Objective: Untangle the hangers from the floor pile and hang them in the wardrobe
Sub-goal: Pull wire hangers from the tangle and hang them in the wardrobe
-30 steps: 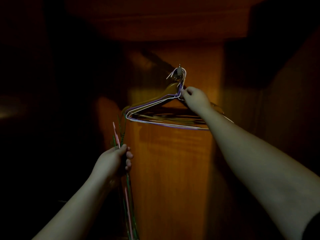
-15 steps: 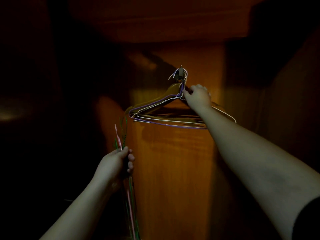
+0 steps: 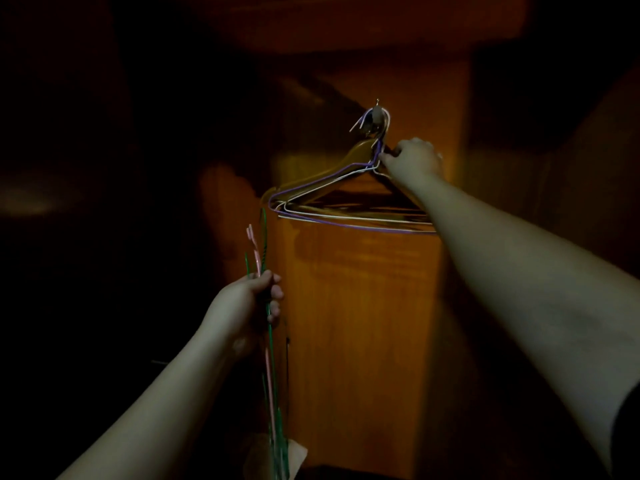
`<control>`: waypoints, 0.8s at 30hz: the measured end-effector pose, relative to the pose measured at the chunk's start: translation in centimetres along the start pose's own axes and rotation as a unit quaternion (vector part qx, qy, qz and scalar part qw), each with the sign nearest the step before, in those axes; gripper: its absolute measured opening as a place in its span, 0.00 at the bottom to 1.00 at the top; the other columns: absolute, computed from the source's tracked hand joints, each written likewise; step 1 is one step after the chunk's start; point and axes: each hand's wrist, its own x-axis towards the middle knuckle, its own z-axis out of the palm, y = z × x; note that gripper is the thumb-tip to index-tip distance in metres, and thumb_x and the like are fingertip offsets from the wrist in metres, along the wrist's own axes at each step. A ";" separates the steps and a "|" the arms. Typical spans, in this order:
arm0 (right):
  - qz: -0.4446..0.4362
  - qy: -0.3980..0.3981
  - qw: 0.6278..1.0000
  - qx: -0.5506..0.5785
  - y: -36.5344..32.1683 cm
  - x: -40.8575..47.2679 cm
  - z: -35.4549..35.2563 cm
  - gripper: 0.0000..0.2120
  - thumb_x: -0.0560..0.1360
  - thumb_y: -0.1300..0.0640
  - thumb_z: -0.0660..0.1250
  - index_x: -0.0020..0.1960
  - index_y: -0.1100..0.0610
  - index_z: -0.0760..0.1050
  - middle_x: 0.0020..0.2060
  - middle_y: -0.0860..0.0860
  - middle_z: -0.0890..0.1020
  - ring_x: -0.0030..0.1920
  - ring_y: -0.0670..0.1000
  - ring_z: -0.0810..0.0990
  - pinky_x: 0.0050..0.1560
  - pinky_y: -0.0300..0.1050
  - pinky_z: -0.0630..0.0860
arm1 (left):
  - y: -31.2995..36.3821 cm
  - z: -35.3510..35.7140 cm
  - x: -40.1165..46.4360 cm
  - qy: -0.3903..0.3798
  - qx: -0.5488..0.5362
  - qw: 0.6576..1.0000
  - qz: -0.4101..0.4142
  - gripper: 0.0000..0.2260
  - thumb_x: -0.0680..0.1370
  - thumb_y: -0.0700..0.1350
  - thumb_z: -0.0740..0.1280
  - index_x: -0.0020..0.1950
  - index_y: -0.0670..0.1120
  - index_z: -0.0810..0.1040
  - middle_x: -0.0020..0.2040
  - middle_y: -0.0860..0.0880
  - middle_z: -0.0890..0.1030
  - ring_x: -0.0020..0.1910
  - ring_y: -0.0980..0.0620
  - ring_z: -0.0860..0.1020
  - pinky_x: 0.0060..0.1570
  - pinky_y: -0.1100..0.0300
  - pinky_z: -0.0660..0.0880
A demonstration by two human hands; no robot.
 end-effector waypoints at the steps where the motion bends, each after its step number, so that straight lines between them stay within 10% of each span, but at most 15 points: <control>1: 0.002 0.004 1.000 0.002 -0.1 -0.2 -0.1 0.21 0.80 0.43 0.60 0.61 0.57 0.76 0.61 0.57 0.75 0.64 0.59 0.71 0.63 0.56 0.66 | -0.1 -0.1 -0.1 -0.007 -0.002 1.000 -0.001 0.07 0.83 0.43 0.56 0.50 0.42 0.72 0.31 0.49 0.73 0.24 0.54 0.69 0.21 0.65 0.65; 7: -0.022 0.024 0.986 0.162 -1.5 -5.3 0.1 0.11 0.79 0.48 0.62 0.53 0.56 0.76 0.53 0.54 0.75 0.57 0.55 0.74 0.55 0.49 0.70 | -1.4 -1.3 -0.4 -0.049 -0.006 0.999 -0.010 0.07 0.82 0.42 0.57 0.51 0.41 0.72 0.33 0.48 0.74 0.24 0.53 0.69 0.22 0.63 0.64; 13: -0.035 -0.165 0.929 0.330 -2.1 -17.4 2.8 0.13 0.80 0.51 0.63 0.44 0.58 0.79 0.39 0.56 0.79 0.35 0.47 0.72 0.38 0.43 0.65 | -3.3 -2.6 -1.3 -0.074 0.011 0.997 -0.024 0.08 0.82 0.43 0.57 0.52 0.41 0.74 0.34 0.48 0.76 0.24 0.52 0.70 0.22 0.63 0.63; 24: 0.077 -0.340 0.833 0.429 -2.6 -30.1 7.8 0.11 0.81 0.45 0.59 0.47 0.43 0.78 0.43 0.42 0.79 0.42 0.42 0.76 0.41 0.38 0.68 | -7.3 -2.9 -2.8 -0.118 0.023 0.990 -0.074 0.08 0.79 0.43 0.59 0.52 0.41 0.74 0.34 0.47 0.75 0.25 0.51 0.71 0.23 0.63 0.65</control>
